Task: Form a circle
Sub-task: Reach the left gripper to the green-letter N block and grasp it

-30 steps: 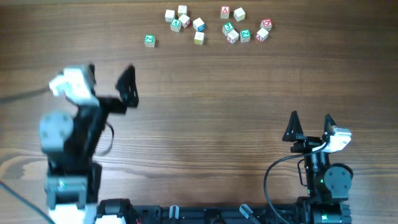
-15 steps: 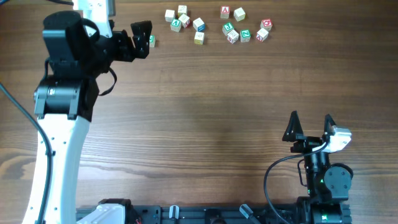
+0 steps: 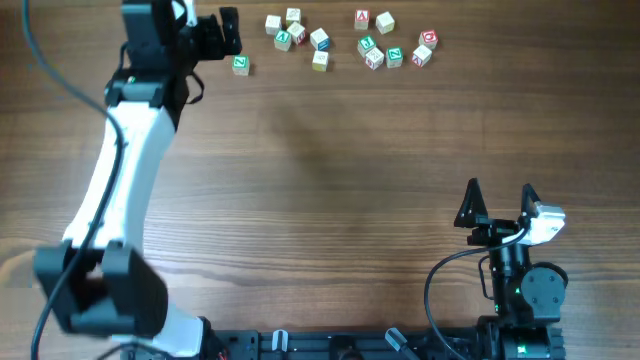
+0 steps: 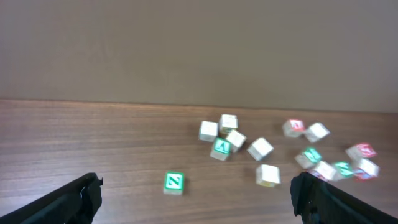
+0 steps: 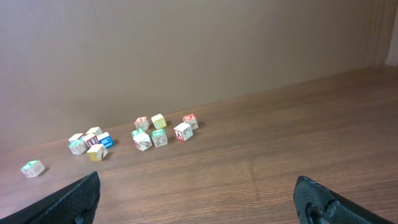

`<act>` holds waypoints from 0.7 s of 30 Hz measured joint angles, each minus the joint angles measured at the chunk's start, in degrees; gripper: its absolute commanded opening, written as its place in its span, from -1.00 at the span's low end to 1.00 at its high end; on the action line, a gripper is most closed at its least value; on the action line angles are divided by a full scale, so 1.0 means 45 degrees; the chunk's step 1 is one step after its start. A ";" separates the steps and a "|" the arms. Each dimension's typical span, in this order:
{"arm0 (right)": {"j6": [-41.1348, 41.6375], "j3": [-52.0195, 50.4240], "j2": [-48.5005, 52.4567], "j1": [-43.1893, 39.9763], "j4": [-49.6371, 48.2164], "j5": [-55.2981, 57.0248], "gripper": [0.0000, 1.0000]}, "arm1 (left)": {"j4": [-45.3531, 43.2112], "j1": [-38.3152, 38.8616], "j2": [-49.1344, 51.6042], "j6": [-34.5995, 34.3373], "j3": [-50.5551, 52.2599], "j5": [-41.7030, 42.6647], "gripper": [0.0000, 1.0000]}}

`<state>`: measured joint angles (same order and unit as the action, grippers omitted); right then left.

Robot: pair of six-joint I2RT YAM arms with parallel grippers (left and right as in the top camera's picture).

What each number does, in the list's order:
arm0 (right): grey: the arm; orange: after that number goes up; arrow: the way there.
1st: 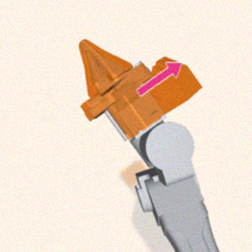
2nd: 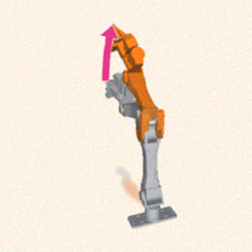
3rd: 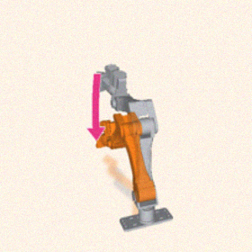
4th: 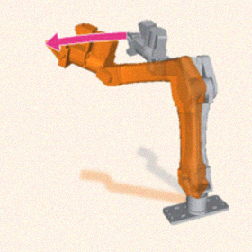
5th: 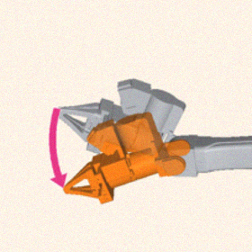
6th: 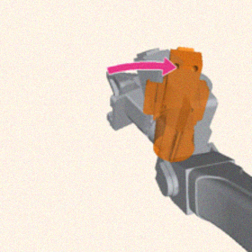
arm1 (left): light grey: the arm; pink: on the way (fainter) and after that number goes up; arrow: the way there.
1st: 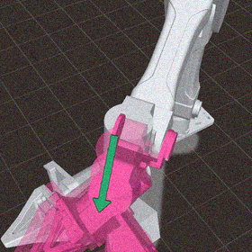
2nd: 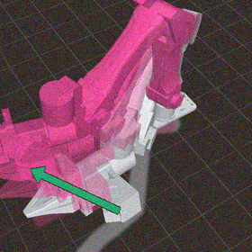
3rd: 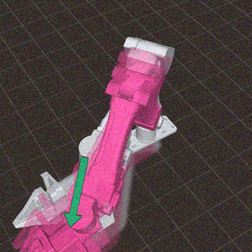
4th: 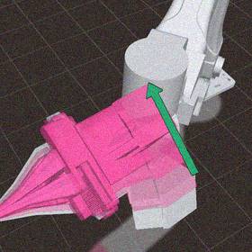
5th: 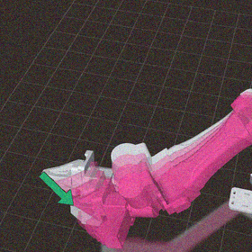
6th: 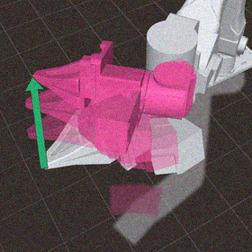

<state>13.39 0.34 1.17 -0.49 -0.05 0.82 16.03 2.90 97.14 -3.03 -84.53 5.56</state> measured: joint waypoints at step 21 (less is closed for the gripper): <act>0.0000 0.0000 0.0000 0.0000 0.0005 0.0000 0.99 | -0.0233 0.1083 0.7276 0.0427 -0.3852 -0.1481 0.85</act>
<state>13.39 0.34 1.17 -0.49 -0.03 0.82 14.98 7.77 129.88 -1.10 -101.86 -1.10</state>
